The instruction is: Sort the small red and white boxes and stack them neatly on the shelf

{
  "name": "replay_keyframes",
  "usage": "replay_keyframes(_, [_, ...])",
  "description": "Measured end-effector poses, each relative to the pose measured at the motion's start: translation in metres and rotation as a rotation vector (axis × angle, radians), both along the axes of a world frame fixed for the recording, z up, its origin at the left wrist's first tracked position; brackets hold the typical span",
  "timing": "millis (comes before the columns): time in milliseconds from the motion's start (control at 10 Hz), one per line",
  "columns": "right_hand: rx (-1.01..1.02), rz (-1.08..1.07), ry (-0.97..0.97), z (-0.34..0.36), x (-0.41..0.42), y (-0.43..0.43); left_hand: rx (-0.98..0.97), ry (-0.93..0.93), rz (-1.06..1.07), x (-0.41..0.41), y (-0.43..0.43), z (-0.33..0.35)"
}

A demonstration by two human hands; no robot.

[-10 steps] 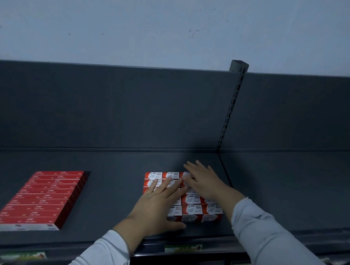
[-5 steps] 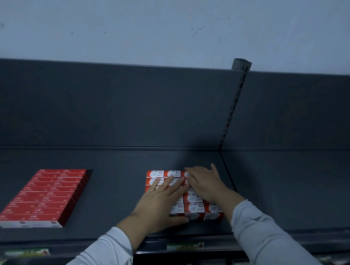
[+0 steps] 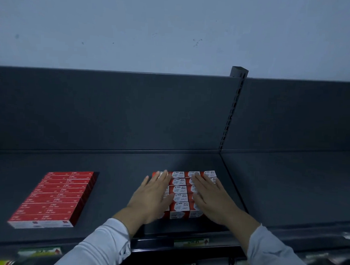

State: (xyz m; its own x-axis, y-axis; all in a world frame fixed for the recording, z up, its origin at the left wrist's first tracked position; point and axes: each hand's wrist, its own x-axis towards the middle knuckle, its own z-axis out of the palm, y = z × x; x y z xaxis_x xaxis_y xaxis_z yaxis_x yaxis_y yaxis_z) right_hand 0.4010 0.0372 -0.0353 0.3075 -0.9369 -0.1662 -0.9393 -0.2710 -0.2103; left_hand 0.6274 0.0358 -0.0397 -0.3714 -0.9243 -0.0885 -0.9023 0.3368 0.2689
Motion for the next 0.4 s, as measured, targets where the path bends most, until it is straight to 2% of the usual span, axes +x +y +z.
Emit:
replay_keyframes(200, [-0.012,-0.018,0.031,-0.002,0.003,0.003,0.003,-0.040,-0.012,-0.001,0.000,-0.005])
replay_keyframes(400, [-0.097,-0.064,0.016,0.020,0.005,0.006,-0.048,0.002,-0.031,0.009,0.000,0.011])
